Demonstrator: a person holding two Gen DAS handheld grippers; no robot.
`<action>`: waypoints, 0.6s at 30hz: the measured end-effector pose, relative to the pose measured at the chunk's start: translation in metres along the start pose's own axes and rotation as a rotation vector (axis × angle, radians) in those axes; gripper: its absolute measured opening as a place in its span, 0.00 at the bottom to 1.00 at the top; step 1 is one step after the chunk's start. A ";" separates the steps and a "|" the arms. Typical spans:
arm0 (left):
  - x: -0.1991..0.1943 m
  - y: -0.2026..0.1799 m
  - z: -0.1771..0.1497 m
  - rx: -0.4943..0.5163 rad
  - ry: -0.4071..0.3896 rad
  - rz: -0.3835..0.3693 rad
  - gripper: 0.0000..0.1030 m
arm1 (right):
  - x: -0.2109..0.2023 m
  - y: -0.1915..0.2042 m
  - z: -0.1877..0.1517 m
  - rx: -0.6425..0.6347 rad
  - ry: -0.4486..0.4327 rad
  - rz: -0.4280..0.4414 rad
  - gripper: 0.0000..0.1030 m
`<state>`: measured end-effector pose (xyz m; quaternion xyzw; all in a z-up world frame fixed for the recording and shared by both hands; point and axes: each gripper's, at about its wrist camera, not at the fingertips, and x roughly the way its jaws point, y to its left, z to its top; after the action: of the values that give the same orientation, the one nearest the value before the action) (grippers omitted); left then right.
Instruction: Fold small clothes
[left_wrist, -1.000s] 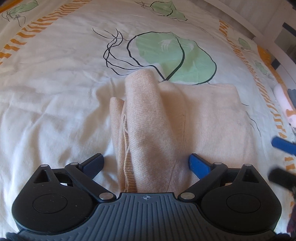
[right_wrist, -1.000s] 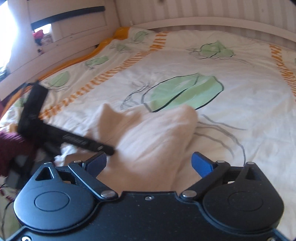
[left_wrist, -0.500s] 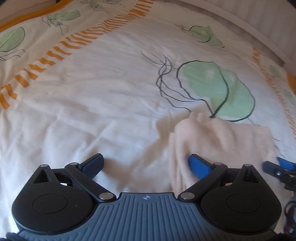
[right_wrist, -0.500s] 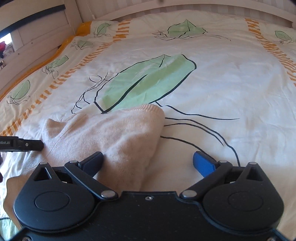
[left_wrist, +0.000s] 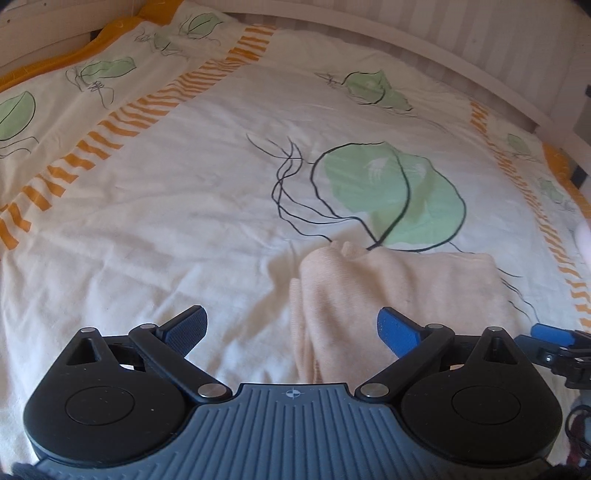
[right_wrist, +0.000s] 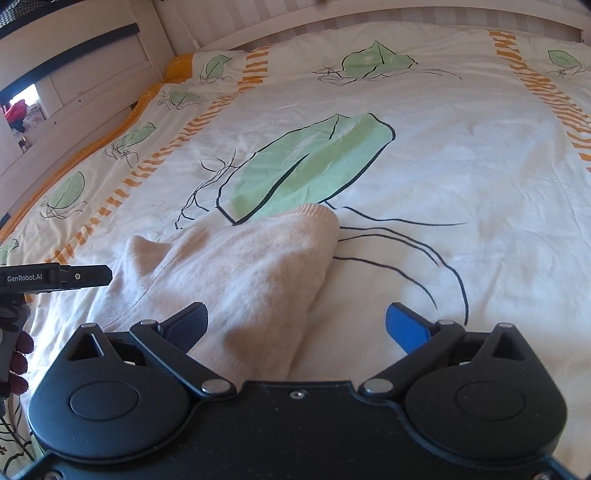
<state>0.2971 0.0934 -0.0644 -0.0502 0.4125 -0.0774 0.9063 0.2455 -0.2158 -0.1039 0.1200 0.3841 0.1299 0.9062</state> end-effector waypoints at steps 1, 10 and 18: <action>-0.003 0.000 -0.002 -0.001 -0.001 -0.012 0.97 | -0.001 0.000 -0.001 0.004 0.003 0.001 0.99; -0.024 -0.006 -0.026 -0.010 0.041 -0.174 0.97 | -0.004 0.001 -0.002 0.094 0.011 0.055 1.00; 0.003 -0.018 -0.045 0.046 0.161 -0.128 0.97 | 0.016 0.007 -0.002 0.091 0.068 0.115 1.00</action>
<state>0.2632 0.0743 -0.0934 -0.0489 0.4779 -0.1483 0.8644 0.2533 -0.2040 -0.1137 0.1787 0.4126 0.1682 0.8772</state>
